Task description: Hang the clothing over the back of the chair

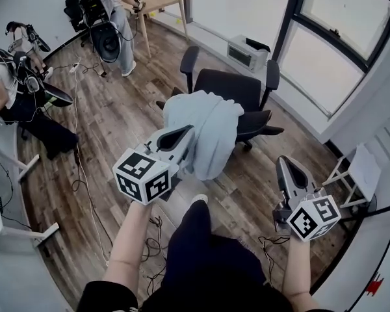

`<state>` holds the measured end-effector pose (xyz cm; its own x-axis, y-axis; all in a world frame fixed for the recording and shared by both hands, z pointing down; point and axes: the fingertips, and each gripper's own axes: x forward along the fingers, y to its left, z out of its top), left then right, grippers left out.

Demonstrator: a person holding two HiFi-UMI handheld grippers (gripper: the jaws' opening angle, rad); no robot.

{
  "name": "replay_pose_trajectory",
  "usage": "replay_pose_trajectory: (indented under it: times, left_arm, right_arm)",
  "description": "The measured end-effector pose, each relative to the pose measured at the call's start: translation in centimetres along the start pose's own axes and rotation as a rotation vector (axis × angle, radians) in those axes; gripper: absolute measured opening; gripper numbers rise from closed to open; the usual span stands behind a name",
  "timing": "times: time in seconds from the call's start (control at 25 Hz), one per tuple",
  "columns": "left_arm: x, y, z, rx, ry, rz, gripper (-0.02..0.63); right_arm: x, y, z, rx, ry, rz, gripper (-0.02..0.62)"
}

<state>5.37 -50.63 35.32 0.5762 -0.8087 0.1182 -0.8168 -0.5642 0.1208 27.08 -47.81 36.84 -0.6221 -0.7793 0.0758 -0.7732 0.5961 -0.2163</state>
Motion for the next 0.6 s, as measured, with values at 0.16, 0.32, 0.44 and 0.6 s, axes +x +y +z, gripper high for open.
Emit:
replay_pose_trajectory:
  times: [0.16, 0.32, 0.44, 0.6]
  left_arm:
    - [-1.3, -2.6, -3.0, -0.033, 0.025, -0.024, 0.008]
    - [-2.0, -4.8, -5.6, -0.071, 0.027, -0.032, 0.008]
    - [-2.4, -7.0, -8.1, -0.045, 0.059, -0.041, 0.008]
    - [-3.3, -10.0, -11.5, -0.034, 0.079, -0.064, 0.008]
  right_arm:
    - [-1.8, 1.1, -1.9, 0.013, 0.000, -0.006, 0.000]
    - [-3.5, 1.5, -4.2, -0.011, 0.031, -0.045, 0.000]
    - [-4.5, 1.8, -5.6, -0.053, 0.045, -0.074, 0.000]
    - [-5.8, 2.5, -8.1, -0.073, 0.054, -0.093, 0.000]
